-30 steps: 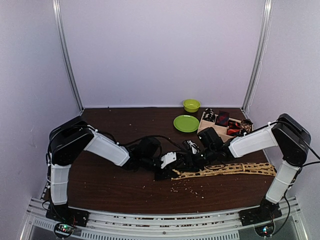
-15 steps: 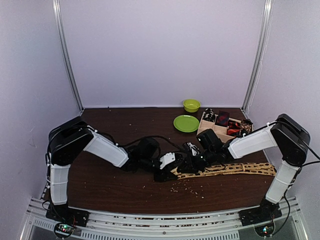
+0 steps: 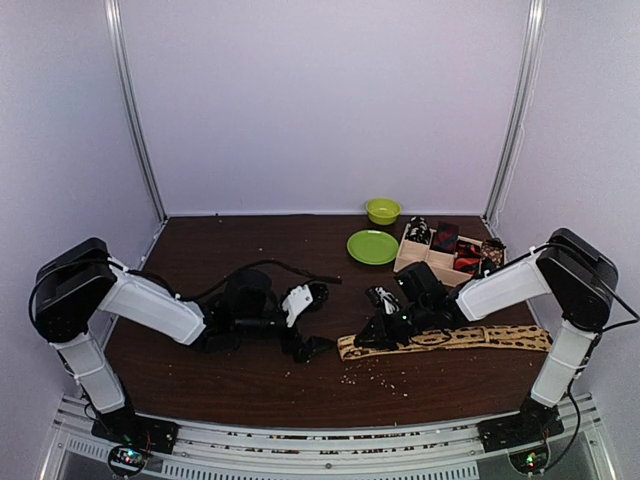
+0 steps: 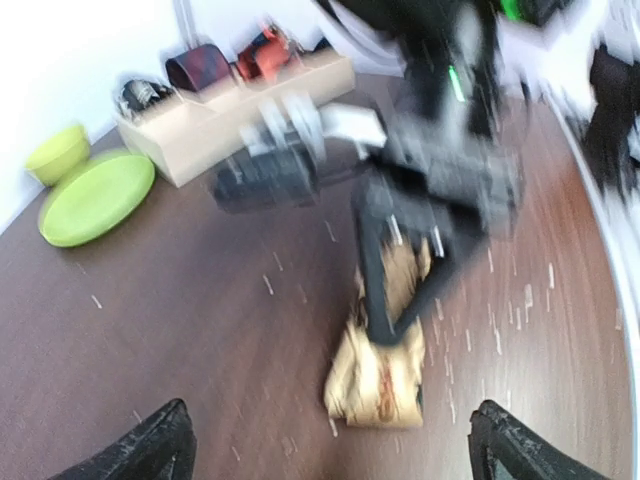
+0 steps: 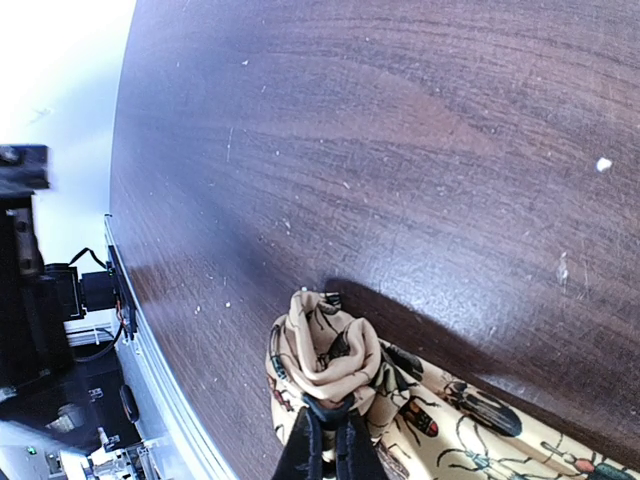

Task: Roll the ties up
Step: Roll the tie at the center of the board.

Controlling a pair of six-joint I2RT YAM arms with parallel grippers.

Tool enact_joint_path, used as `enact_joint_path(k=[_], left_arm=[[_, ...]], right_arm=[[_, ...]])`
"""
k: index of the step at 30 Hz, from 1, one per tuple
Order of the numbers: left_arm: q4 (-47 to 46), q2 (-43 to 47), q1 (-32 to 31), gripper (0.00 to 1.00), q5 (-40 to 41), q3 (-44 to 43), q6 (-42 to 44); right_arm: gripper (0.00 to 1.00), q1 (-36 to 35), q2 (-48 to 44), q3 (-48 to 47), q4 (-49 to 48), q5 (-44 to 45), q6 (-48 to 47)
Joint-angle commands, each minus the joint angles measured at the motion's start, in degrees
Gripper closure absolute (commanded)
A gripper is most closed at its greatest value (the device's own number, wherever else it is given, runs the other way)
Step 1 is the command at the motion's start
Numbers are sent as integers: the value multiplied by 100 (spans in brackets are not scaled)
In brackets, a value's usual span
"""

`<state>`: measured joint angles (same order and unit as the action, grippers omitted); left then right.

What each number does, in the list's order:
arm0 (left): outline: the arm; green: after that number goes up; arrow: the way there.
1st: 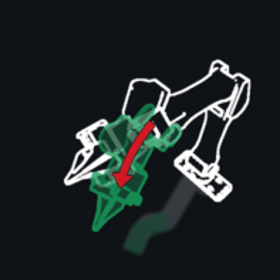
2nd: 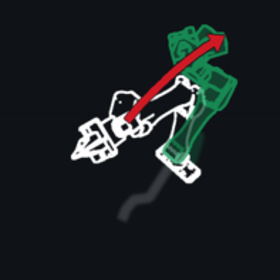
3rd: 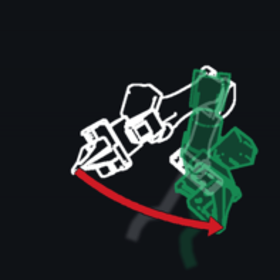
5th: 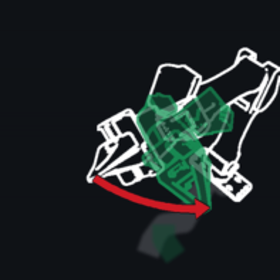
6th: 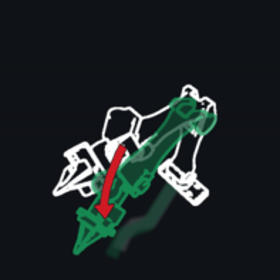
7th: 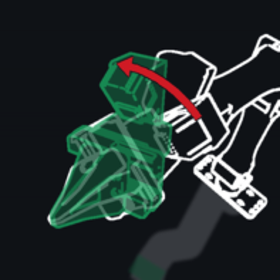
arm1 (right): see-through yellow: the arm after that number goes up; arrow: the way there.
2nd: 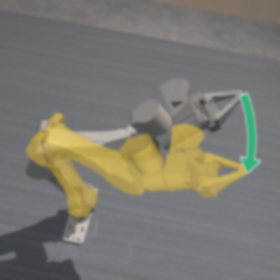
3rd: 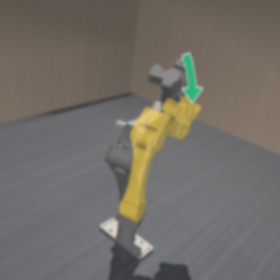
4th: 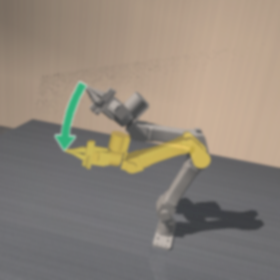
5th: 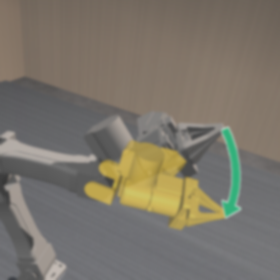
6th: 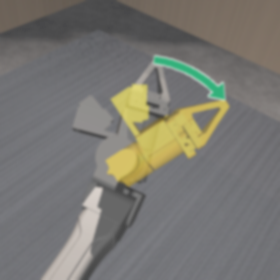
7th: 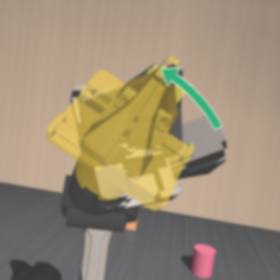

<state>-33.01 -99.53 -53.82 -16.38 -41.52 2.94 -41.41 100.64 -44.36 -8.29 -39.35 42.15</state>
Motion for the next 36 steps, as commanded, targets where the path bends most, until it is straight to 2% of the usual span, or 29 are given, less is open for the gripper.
enact_joint_path(k=[1,2,3,5,13,19,24,28,30,34,36], left_arm=[[-40,-488,127,2,-351,-697,-639],[266,-621,169,2,-726,-918,-424],[-107,-647,155,2,-595,-793,-461],[-1423,-640,12,2,-307,-166,-516],[-1184,-1690,-279,2,-463,-699,-23],[-849,-2279,-458,4,-230,-1227,94],[-317,-2492,-489,22,-251,-1605,163],[124,-2317,-476,45,-216,-1471,322],[212,-2133,-428,51,-318,-1239,359],[991,-1882,-366,66,-359,-1099,746],[1209,-1795,-353,70,-329,-1043,858]], right_arm=[[100,8,177,113,123,69,-44],[100,17,181,106,118,62,-42],[100,23,178,115,102,60,-27],[100,27,167,146,20,16,34],[100,37,201,90,43,-55,26],[100,39,212,107,8,-79,64],[100,36,201,92,-41,-138,123],[100,30,132,89,-77,-179,183],[100,28,72,93,-120,-218,241],[100,-31,-42,30,-184,-344,336],[99,-91,-27,-43,-191,-414,347]])
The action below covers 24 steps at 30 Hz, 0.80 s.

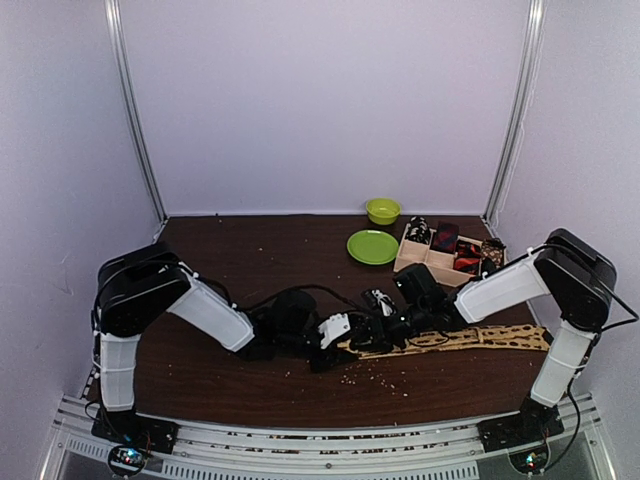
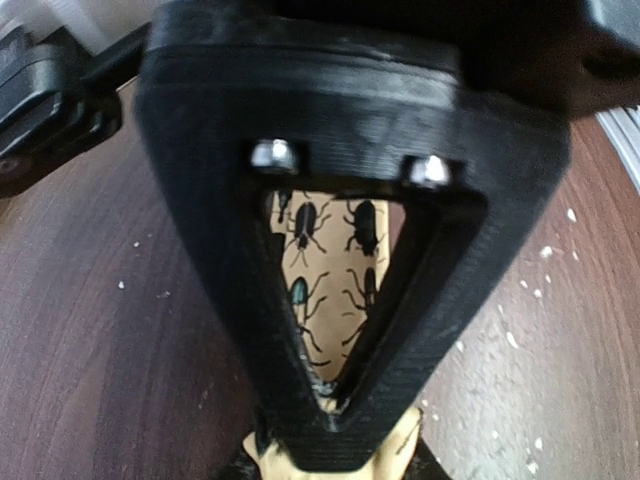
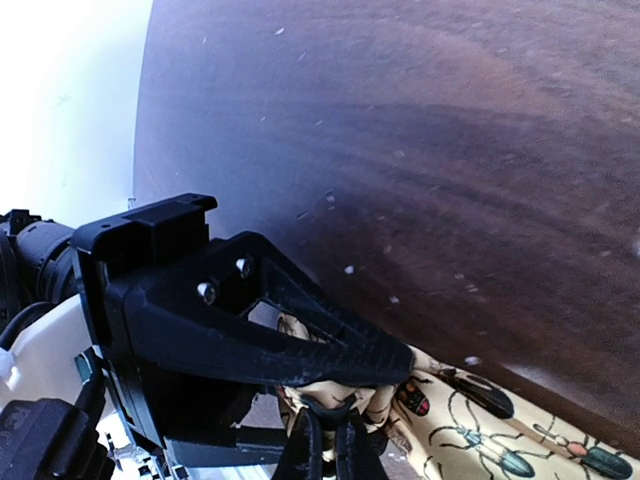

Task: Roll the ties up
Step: Roll the tie at the center of the board.

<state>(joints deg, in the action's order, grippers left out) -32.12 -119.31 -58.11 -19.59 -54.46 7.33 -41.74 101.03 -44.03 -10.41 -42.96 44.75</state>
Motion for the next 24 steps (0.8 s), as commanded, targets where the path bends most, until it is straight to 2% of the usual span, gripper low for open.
enact_joint_path(k=[1,6,9,11,14,17,19,24], left_arm=[[1158,214,87,70,-15,274,439],[1204,242,106,71,-50,281,403],[1126,216,115,71,-93,293,330],[1023,215,130,70,-114,335,301],[731,262,194,61,-94,496,200],[-39,400,282,46,-104,911,-39],[-549,482,316,40,-91,1145,-174],[-1174,408,320,36,-82,1328,-354]], right_arm=[[97,-86,-40,-113,30,-81,87],[92,-122,120,-232,101,-111,12],[100,-129,101,-268,262,-3,-109],[100,-120,85,-339,546,133,-299],[100,-116,107,-418,924,372,-601],[100,-107,262,-371,991,472,-738],[100,-102,386,-298,906,468,-739],[100,-91,527,-108,702,475,-713]])
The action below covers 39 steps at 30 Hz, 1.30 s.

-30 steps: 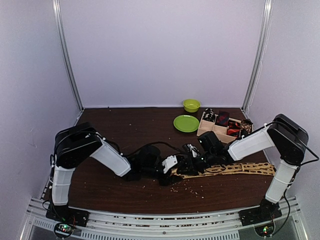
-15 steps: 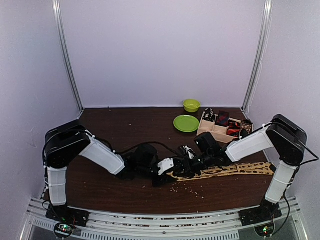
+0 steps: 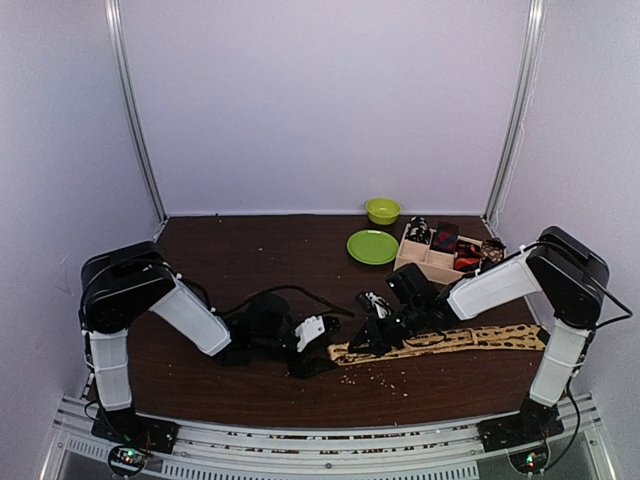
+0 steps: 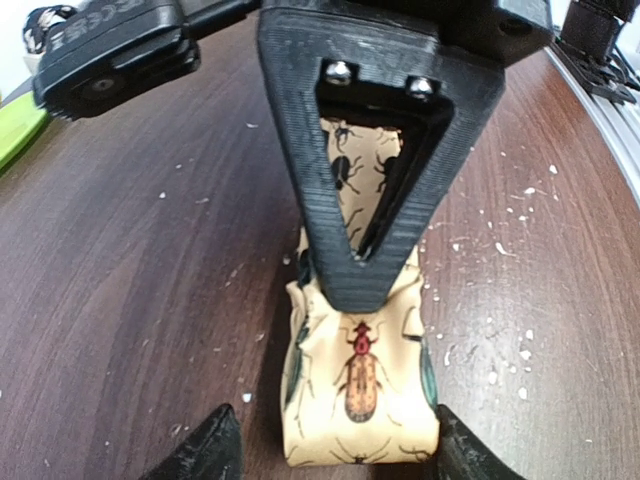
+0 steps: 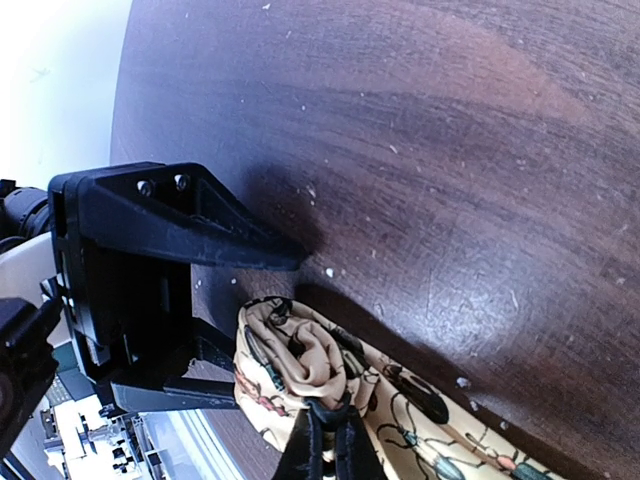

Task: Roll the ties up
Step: Roll the tie at the center of the board.

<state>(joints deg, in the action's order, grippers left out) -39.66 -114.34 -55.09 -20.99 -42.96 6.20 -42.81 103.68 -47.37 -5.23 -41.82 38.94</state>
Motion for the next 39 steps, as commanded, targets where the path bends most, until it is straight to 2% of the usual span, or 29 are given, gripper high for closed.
enact_joint_path(k=[1,6,12,16,19,22,28,33,36,39], left_arm=[[-531,-130,16,35,26,189,-291],[-1119,-381,16,37,12,262,-580],[-1071,-442,-6,57,-98,154,-607],[-771,-458,-10,66,-93,61,-453],[-754,-446,-10,68,-63,129,-422],[-737,-422,-10,69,-71,165,-397],[-706,-415,-10,69,-34,152,-396],[-746,-357,-10,51,-132,131,-441],[-846,-332,-24,50,-312,80,-557],[-819,-300,-66,55,-331,-22,-569]], right_arm=[[100,12,277,249,180,381,-141],[100,25,348,346,141,435,-159],[100,24,202,441,64,386,-91],[86,43,-68,414,-14,242,65],[83,74,-239,360,59,220,124],[84,113,-387,350,125,186,131],[100,128,-416,355,163,192,84],[100,132,-274,384,207,272,-18],[100,127,-118,393,313,405,-140],[100,128,17,451,335,513,-215]])
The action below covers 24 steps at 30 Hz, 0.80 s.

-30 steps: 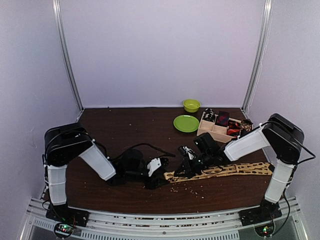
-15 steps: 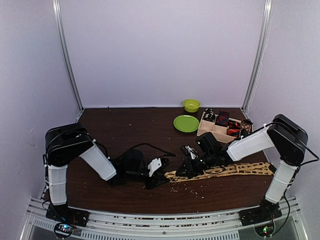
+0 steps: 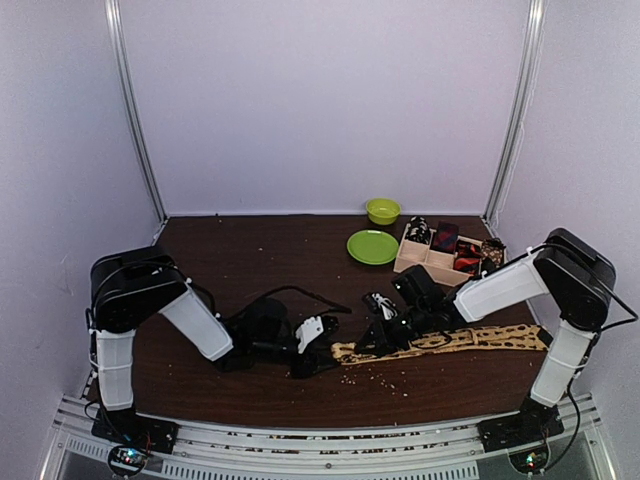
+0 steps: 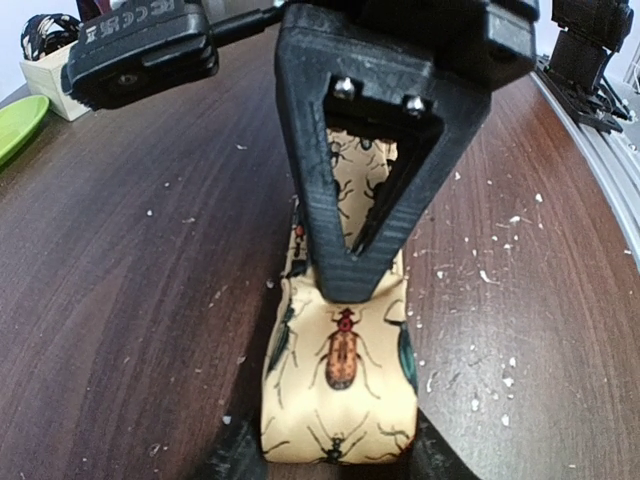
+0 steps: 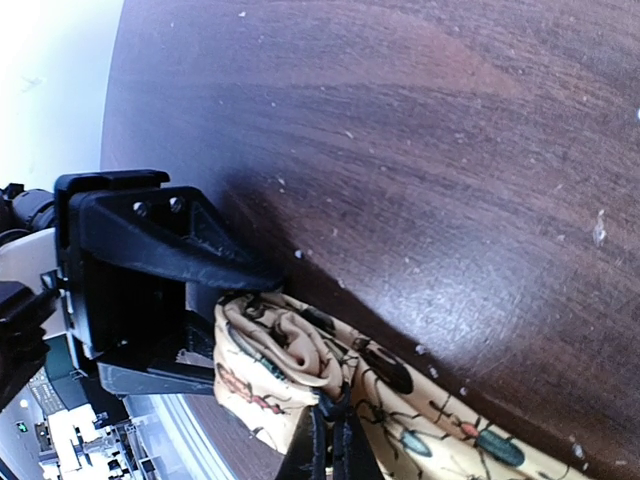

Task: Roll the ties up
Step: Roll the tie at the center of the board.

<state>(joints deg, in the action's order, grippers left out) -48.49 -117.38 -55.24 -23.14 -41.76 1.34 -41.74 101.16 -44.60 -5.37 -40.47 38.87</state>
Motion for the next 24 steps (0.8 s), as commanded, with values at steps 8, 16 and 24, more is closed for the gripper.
enact_joint_path(k=[8,16,24], left_arm=[[210,-140,-235,60,-186,-649,-138],[292,-542,-298,59,-212,-1065,-235],[629,-953,-338,59,-235,-1447,-224]], right_arm=[[100,24,478,273,279,518,-252],[100,16,471,282,211,480,-221],[100,16,475,283,59,376,-128]])
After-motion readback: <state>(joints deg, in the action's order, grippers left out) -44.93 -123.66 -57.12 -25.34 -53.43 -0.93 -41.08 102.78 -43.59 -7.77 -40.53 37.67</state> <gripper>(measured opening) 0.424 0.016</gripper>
